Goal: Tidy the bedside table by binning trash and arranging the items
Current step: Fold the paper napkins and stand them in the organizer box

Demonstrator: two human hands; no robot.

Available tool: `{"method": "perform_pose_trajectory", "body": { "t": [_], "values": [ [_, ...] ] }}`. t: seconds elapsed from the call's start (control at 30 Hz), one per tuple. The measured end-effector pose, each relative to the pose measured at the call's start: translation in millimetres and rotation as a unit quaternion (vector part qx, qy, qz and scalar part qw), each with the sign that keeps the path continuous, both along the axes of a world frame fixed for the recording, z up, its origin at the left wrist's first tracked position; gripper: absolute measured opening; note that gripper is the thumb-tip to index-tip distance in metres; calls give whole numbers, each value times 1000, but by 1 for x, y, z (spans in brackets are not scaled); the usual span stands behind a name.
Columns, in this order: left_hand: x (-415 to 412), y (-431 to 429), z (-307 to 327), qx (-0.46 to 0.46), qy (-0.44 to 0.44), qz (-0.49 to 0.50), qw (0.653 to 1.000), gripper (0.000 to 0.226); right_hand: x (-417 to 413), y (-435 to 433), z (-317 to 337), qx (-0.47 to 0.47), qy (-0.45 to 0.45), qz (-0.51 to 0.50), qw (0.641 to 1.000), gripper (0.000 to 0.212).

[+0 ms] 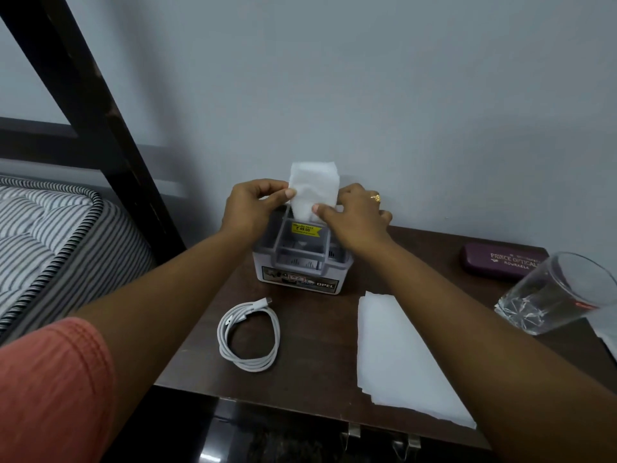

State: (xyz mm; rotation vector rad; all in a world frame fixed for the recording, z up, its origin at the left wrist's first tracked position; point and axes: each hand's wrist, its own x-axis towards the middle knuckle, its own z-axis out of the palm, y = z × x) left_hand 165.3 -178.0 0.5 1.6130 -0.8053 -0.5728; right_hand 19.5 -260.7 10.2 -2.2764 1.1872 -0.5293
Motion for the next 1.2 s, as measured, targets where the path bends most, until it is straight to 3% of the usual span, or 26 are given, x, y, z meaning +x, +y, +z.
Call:
{"method": "perform_pose_trajectory", "body": {
  "t": [0.13, 0.3, 0.4, 0.6, 0.8, 0.97, 1.1, 1.2],
  "values": [
    [-1, 1, -3, 32, -23, -13, 999, 2, -1, 0, -4, -3, 26, 9, 1000, 43],
    [3, 1, -1, 56, -35, -10, 998, 6, 1, -6, -12, 51, -86, -12, 995, 29],
    [4, 0, -1, 76, -55, -8, 996, 9, 2, -5, -13, 30, -51, -11, 998, 30],
    [2, 1, 1, 81, -74, 3, 994, 12, 0, -1, -11, 9, -69, -23, 997, 31],
    [0, 0, 0, 89, -23, 15, 996, 16, -2, 2, -7, 0, -96, -32, 995, 34],
    [-4, -2, -1, 96, -25, 32, 994, 14, -1, -3, -2, 14, -32, -18, 999, 38],
    [-5, 7, 0, 76, 0, 88, 993, 8, -17, 0, 7, 49, -131, -50, 989, 28],
    [-31, 30, 15, 12, 14, 146, 989, 9, -54, 12, 12, 38, -224, -113, 967, 22]
  ]
}}
